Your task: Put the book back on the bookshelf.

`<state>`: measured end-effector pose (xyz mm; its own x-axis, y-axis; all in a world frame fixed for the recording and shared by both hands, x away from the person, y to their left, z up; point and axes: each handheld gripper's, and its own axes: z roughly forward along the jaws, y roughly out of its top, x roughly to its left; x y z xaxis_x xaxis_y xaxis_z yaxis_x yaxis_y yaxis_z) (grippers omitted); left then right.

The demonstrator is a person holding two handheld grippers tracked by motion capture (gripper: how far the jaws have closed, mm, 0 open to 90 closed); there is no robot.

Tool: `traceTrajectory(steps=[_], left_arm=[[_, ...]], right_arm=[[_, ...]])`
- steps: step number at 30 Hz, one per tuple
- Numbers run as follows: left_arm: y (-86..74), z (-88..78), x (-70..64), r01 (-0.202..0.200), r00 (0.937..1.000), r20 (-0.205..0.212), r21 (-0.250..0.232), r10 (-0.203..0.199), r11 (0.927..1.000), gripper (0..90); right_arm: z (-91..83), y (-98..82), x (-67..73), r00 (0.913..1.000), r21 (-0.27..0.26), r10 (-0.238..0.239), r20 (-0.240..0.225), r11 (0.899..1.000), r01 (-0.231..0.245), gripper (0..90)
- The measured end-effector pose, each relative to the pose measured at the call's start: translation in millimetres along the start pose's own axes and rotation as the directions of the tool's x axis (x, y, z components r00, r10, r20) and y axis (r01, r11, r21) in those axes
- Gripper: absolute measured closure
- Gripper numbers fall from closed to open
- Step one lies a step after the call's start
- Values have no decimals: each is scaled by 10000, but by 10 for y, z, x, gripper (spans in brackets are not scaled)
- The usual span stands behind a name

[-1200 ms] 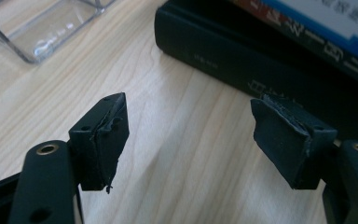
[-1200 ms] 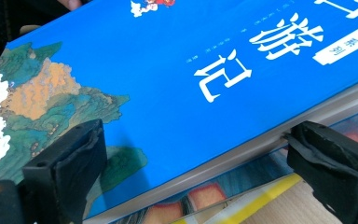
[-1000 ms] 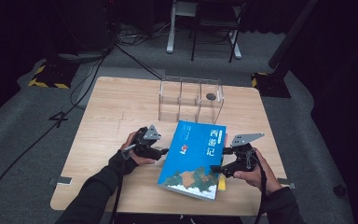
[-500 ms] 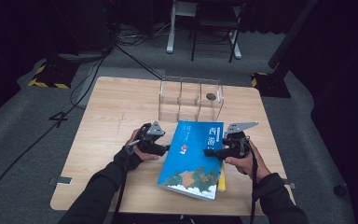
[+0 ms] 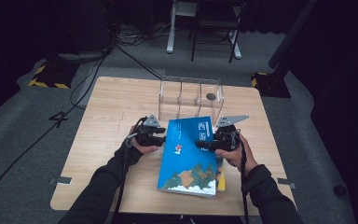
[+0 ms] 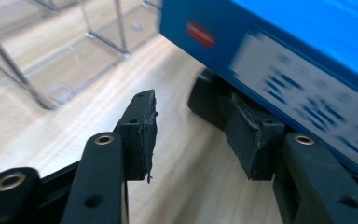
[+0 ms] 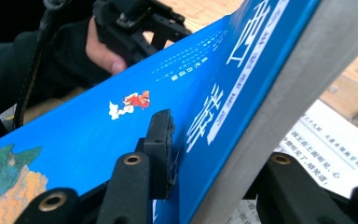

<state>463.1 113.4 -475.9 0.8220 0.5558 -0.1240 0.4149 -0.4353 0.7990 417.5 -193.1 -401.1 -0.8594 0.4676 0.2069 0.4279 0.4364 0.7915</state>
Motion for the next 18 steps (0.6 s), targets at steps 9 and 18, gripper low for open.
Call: traceTrajectory(steps=[9, 18], left_arm=[[227, -107, 59, -28, 9997, 239, -578, 42, 9983, 691], [618, -474, 4, -327, 9938, 994, -1648, 496, 9858, 879]], right_arm=[[-90, 91, 138, 9967, -709, -783, 216, 9943, 796, 677], [-313, 288, 280, 9853, -1672, -1549, 723, 9720, 1651, 710]])
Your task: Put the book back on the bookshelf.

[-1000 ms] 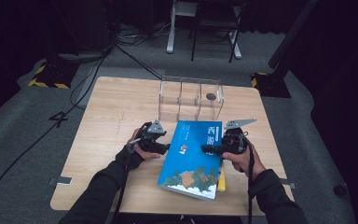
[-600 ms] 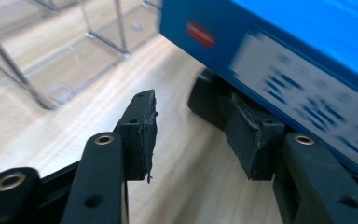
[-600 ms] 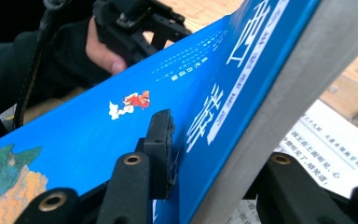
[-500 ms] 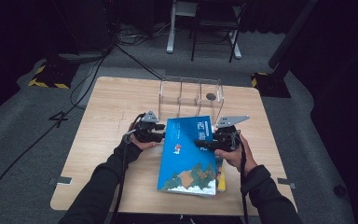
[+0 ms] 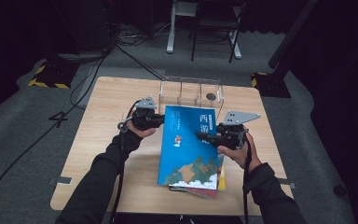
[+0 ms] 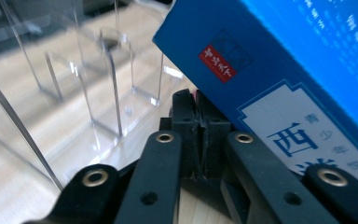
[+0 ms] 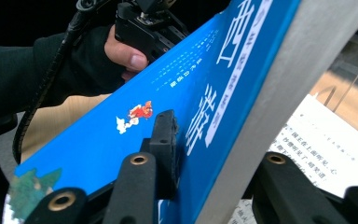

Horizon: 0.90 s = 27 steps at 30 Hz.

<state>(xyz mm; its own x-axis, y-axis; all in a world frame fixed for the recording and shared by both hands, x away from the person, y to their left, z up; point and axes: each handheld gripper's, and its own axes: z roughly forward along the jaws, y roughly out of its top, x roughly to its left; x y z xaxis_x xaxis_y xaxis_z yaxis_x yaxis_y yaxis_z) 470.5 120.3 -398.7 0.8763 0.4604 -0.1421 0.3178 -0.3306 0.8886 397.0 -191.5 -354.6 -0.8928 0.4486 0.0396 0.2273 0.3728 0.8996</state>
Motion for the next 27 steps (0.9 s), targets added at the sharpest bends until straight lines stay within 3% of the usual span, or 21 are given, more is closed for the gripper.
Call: traceTrajectory(steps=[1, 4, 6, 8, 11, 13, 19, 20, 21, 24, 27], left_arm=[[61, -40, -18, -4, 10000, 5, -158, 4, 9999, 893], [253, -132, -63, -403, 9992, -82, -175, 401, 9990, 897], [378, -181, -105, -643, 9973, -356, -187, 637, 9978, 897], [420, -195, -117, -708, 9968, -399, -208, 700, 9973, 897], [507, -236, -182, -825, 9952, -551, -358, 804, 9959, 898], [571, -294, -273, -1271, 9887, -856, -401, 1233, 9911, 898], [584, -384, -470, -1843, 9780, -1102, -605, 1769, 9810, 898], [577, -402, -511, -1863, 9779, -1099, -703, 1780, 9800, 898], [564, -441, -604, -2051, 9743, -1140, -931, 1942, 9743, 897], [560, -471, -689, -2176, 9717, -1165, -1048, 2053, 9704, 892], [545, -524, -864, -2332, 9692, -1125, -1354, 2189, 9630, 880]], right_arm=[[-65, 64, 14, 9997, -307, -146, 186, 9994, 151, 738], [-111, 121, 23, 9985, -449, -335, 439, 9984, 355, 757], [-161, 177, 28, 9960, -594, -577, 676, 9963, 617, 769], [-176, 195, 39, 9942, -619, -720, 804, 9951, 771, 770], [-228, 236, 94, 9834, -692, -1312, 1253, 9876, 1406, 773], [-273, 214, 129, 9735, -880, -1692, 1538, 9790, 1840, 775], [-348, 127, 215, 9635, -1292, -2131, 1622, 9634, 2348, 774], [-371, 109, 256, 9585, -1336, -2291, 1698, 9583, 2527, 774], [-412, 78, 318, 9522, -1455, -2496, 1763, 9501, 2760, 773], [-459, 43, 369, 9509, -1547, -2558, 1743, 9466, 2830, 771], [-554, -36, 445, 9529, -1811, -2535, 1667, 9421, 2823, 764]])
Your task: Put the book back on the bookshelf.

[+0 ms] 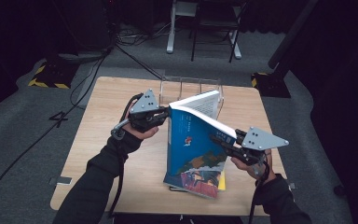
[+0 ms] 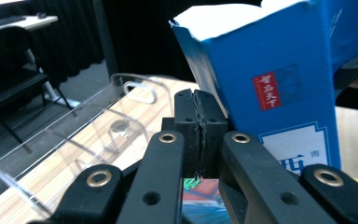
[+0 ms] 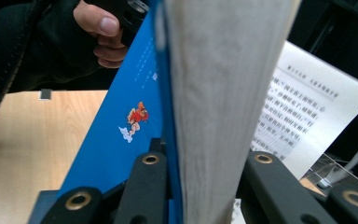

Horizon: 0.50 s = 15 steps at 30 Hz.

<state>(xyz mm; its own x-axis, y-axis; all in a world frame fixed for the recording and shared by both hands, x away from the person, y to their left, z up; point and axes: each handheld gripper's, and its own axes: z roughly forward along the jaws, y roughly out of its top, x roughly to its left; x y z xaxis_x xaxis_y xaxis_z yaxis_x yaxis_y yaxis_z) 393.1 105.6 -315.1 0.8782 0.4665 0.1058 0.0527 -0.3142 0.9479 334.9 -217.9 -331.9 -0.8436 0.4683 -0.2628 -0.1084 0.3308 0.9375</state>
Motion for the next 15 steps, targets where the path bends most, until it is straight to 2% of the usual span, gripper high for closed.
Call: traceTrajectory(steps=[2, 5, 9, 12, 15], left_arm=[[7, -18, -36, -32, 10000, 32, -58, 32, 10000, 868], [36, -84, -176, -228, 9996, 188, -202, 232, 9995, 862], [47, -161, -283, -462, 9986, 252, -235, 468, 9987, 810], [25, -211, -344, -363, 9988, 331, -338, 374, 9988, 765], [-1, -250, -406, -446, 9986, 258, -357, 455, 9984, 726]], right_arm=[[-21, -6, 10, 10000, -38, 35, -37, 10000, -35, 761], [-108, -7, 81, 9998, -195, -112, -147, 9997, 109, 755], [-187, 11, 162, 9993, -215, -248, -285, 9995, 242, 752], [-232, 0, 249, 9986, -315, -425, -301, 9986, 416, 753], [-253, -6, 281, 9979, -361, -557, -337, 9979, 544, 753]])
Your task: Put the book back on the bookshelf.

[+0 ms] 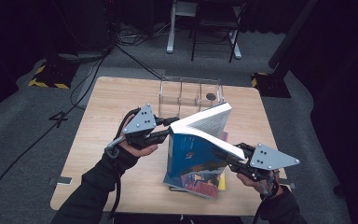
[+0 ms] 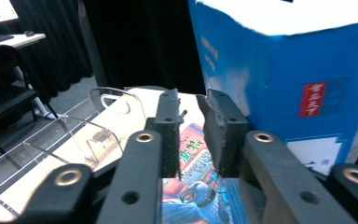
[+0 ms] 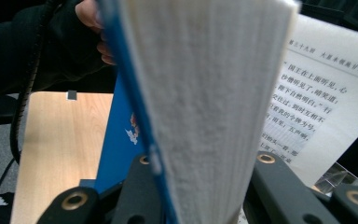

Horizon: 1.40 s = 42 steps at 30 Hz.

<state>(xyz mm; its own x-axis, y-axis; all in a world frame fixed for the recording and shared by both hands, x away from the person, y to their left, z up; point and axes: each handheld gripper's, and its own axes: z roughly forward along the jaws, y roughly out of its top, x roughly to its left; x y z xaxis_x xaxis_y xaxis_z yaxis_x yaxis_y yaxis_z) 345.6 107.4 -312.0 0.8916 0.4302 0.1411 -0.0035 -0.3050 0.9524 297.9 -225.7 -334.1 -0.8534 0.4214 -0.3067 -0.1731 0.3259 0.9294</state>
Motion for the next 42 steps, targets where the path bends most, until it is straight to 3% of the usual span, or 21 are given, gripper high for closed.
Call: traceTrajectory(steps=[7, 12, 13, 17, 23, 28, 30, 33, 35, 36, 37, 38, 42], left_arm=[[-103, -76, -76, 180, 9996, -213, 245, -175, 9995, 603], [-212, -172, -109, 207, 9982, -584, 726, -164, 9971, 536], [-226, -192, -106, 306, 9986, -446, 840, -269, 9960, 457], [-268, -278, -116, 387, 9989, -318, 1024, -356, 9940, 409], [-352, -296, -261, 173, 9994, 264, 1296, -209, 9914, 297], [-450, -68, -401, 125, 9951, 956, 1457, -267, 9892, 333], [-515, 91, -402, 476, 9877, 1417, 1305, -661, 9903, 405], [-546, 188, -406, 678, 9859, 1439, 1212, -851, 9903, 424], [-564, 297, -426, 726, 9818, 1680, 1015, -890, 9922, 453], [-564, 297, -426, 726, 9818, 1680, 1015, -890, 9922, 462], [-554, 341, -448, 481, 9857, 1566, 917, -621, 9946, 462], [-550, 360, -462, 531, 9854, 1567, 846, -659, 9950, 463], [-511, 402, -450, 575, 9835, 1687, 477, -648, 9972, 485]], right_arm=[[-52, -9, 78, 9999, -62, -115, -27, 9999, 115, 754], [-60, -18, 87, 9999, -102, -136, -21, 9999, 136, 754], [-62, -18, 97, 9999, -124, -137, -22, 9998, 137, 754], [-65, -15, 104, 9999, -117, -146, -22, 9998, 146, 752], [-81, -22, 118, 10000, -102, -76, -25, 9999, 75, 745], [-87, -20, 126, 9999, -48, -109, 48, 9999, 109, 723], [-104, -24, 125, 9997, -20, -113, 207, 9999, 113, 692], [-146, -43, 126, 9993, -77, -62, 366, 9999, 65, 668], [-184, -72, 119, 9992, -34, -71, 390, 10000, 72, 656], [-184, -72, 119, 9992, -34, -71, 390, 10000, 72, 656], [-200, -87, 118, 9992, -15, -24, 400, 10000, 24, 640], [-242, -150, 100, 9979, 152, 67, 641, 9999, -77, 597], [-288, -244, 59, 9957, 336, 290, 877, 9989, -321, 512]])
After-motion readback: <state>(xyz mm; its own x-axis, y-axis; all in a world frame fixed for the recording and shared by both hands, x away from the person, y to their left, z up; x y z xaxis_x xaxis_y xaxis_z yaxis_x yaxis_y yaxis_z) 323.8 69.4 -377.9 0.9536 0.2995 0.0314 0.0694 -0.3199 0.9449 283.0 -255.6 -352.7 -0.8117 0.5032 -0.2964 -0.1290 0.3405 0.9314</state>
